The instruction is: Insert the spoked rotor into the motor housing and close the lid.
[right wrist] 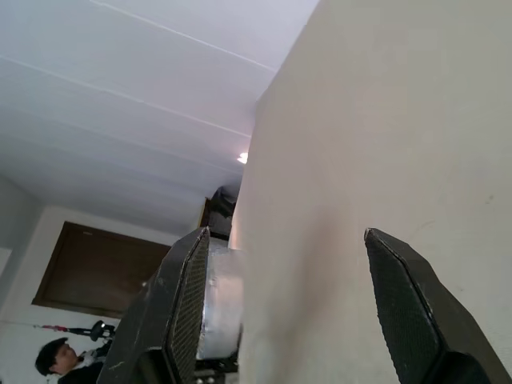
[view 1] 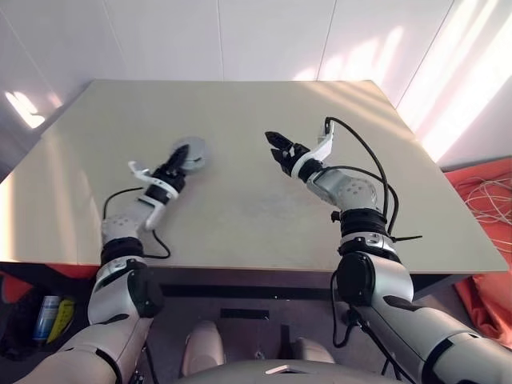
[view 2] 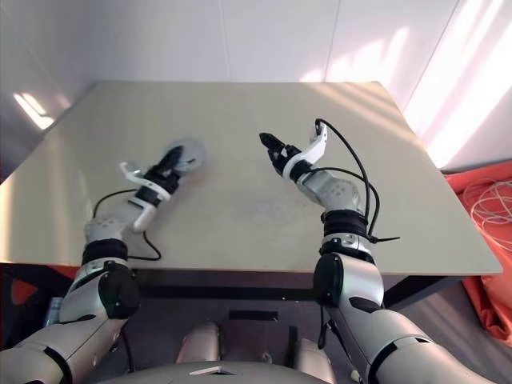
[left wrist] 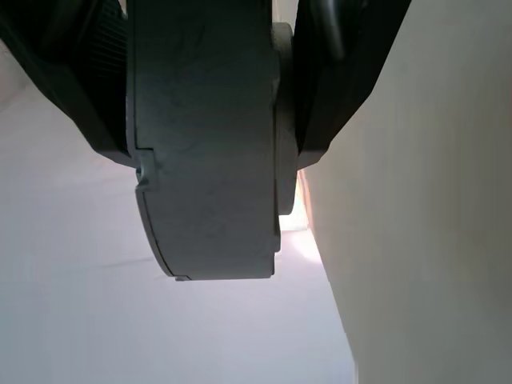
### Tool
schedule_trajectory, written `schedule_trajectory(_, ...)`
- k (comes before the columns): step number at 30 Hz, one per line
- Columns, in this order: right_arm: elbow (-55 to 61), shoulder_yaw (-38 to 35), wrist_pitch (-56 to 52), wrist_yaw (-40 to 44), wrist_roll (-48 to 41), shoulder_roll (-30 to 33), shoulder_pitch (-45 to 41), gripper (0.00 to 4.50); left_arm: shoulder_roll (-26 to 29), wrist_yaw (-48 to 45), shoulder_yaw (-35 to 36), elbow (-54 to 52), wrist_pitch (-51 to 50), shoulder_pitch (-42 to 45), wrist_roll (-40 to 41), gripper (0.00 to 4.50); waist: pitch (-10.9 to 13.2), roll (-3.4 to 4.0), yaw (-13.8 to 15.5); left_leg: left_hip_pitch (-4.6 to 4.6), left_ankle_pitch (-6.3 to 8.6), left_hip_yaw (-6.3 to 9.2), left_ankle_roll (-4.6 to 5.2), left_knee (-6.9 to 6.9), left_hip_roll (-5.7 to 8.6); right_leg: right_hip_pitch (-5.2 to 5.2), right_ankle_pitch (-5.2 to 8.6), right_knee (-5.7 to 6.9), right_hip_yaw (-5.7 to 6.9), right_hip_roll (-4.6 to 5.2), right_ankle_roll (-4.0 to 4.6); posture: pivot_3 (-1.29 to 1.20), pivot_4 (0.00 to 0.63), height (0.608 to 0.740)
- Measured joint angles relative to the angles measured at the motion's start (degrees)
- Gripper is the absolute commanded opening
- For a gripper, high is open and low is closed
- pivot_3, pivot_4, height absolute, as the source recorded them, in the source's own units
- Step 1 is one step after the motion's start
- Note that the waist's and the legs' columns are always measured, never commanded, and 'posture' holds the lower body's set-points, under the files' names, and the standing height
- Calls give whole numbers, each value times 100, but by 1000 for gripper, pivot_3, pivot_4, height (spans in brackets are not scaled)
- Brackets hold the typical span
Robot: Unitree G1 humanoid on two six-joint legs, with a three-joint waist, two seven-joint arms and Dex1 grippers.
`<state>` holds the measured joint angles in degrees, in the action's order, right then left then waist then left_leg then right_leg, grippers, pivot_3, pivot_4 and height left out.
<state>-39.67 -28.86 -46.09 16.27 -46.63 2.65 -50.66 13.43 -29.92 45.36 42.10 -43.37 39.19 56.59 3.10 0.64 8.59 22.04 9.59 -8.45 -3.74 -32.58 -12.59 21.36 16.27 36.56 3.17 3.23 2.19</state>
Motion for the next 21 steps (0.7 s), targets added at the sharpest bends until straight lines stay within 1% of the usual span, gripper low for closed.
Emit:
schedule_trajectory(4, 0, 53, -167, 61, -1, 44, 26, 3471, 136, 354, 337, -244, 562, -220, 43, 2210, 0, -1, 36, -2, 1, 0, 2, -4, 2, -7, 0, -1, 1, 3, 0, 0, 0, 740)
schedule_trajectory(10, 0, 77, -210, 105, 9, 124, 52, 3471, 227, 940, 549, -74, 1213, -373, -30, 2210, 10, -19, 70, -3, 1, 1, 1, -19, -1, -15, -2, 3, 2, 6, -5, 0, 0, 740)
schedule_trajectory(14, 0, 109, -210, 114, 36, 107, 52, 3471, 200, 1131, 534, 211, 1272, -365, -39, 2210, 11, -22, 69, -3, 1, 1, 1, -20, 1, -14, -3, 4, 1, 6, -7, 0, 0, 740)
schedule_trajectory(21, 0, 134, -206, 123, 74, 107, 52, 3471, 179, 1155, 371, 556, 1237, -212, -144, 2210, 19, -35, 72, -1, 1, 1, 1, -18, 0, -11, -3, 7, 2, 5, -7, 0, 0, 740)
